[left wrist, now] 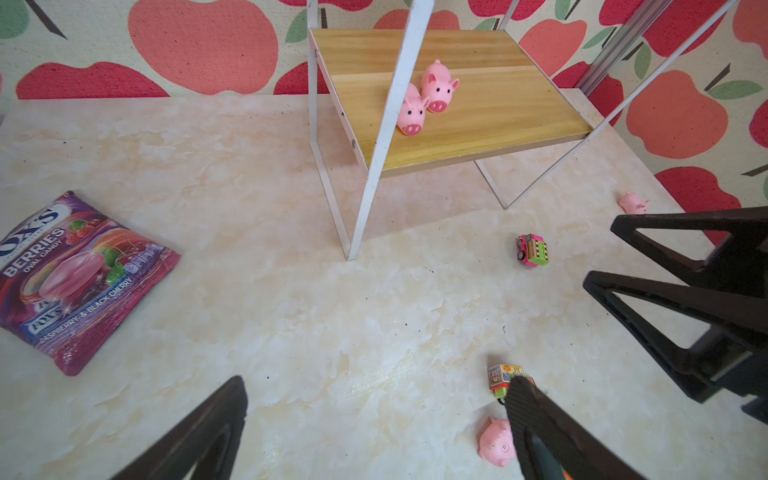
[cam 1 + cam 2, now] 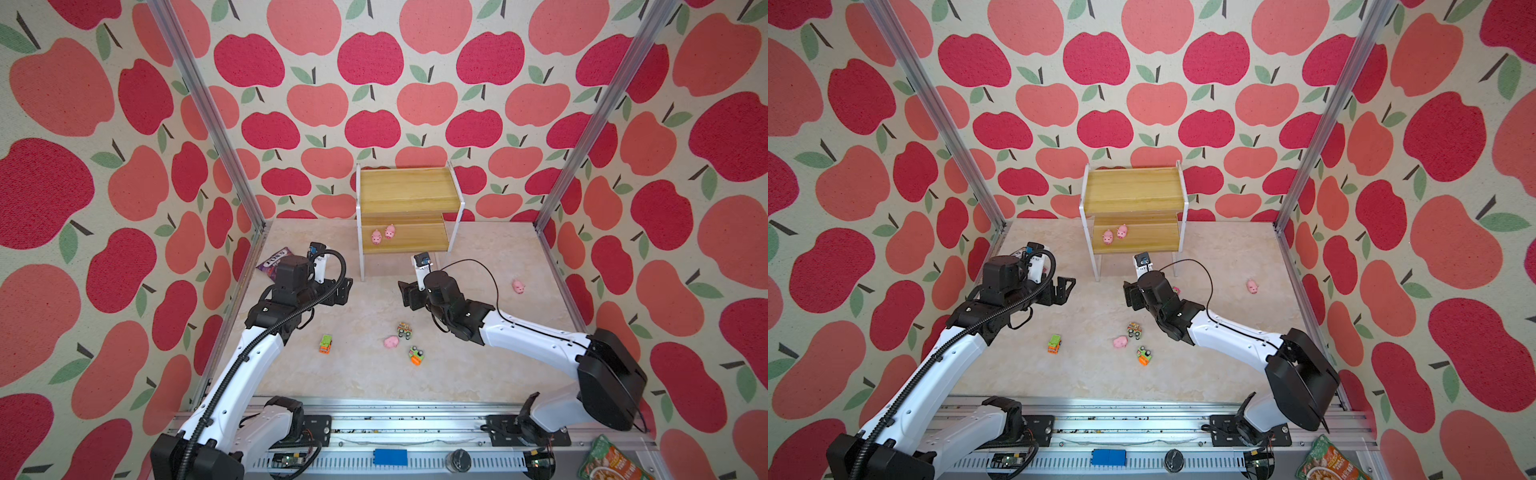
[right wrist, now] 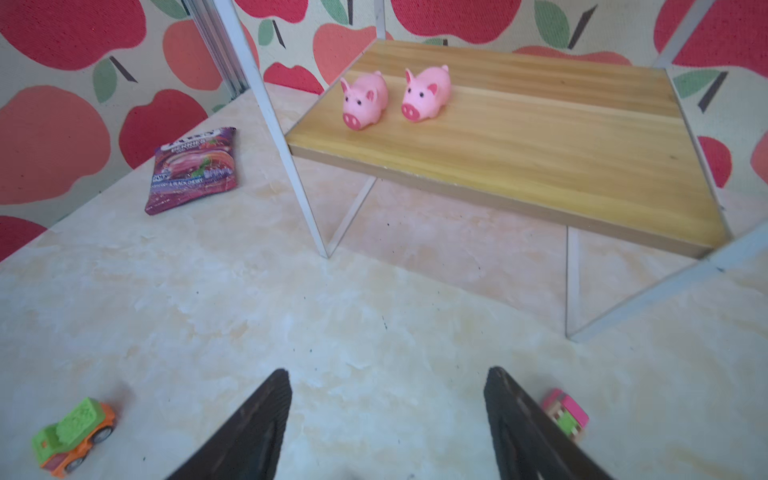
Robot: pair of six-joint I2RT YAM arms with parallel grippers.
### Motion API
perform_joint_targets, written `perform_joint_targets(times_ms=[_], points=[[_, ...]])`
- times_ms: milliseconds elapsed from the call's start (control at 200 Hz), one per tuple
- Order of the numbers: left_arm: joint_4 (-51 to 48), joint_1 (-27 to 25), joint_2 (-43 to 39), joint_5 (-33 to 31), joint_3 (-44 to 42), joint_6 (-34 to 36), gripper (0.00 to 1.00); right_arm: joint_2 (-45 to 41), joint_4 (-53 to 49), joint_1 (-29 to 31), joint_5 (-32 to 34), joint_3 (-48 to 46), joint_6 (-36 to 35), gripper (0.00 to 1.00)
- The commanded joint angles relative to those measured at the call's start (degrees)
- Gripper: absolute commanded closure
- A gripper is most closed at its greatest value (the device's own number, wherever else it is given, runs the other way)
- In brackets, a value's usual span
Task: Place and organize the plastic toys onto the shelf
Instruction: 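Withdraw the right gripper from the shelf toward the robot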
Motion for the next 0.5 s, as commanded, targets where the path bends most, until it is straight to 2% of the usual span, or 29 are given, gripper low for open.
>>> perform_joint_targets(times_ms=[0,140,235,340,495], points=[[0.66,-4.34,0.89,-1.64,0.49,-0.15,0.01,-8.32,-16.81,-1.11,5.54,-3.45,7.82,0.23],[0.05,-12.08,2.49,-2.72,0.4,1.22,0.01,-17.91,-27.33,-8.99,4.95,-7.25,16.16,0.24],[0.13,-17.31,3.09,-2.01,0.36,1.74,0.01,-20.78,-29.81,-16.58,3.45,-8.11,18.07,0.24],[0.35,-21.71,4.83,-0.67,0.3,2.29,0.01,-18.7,-30.31,-26.73,-1.7,-6.58,17.71,0.24],[0.06,-26.41,5.55,-0.51,0.2,3.3,0.01,-10.39,-29.67,-39.19,-6.23,-2.43,16.42,0.24]])
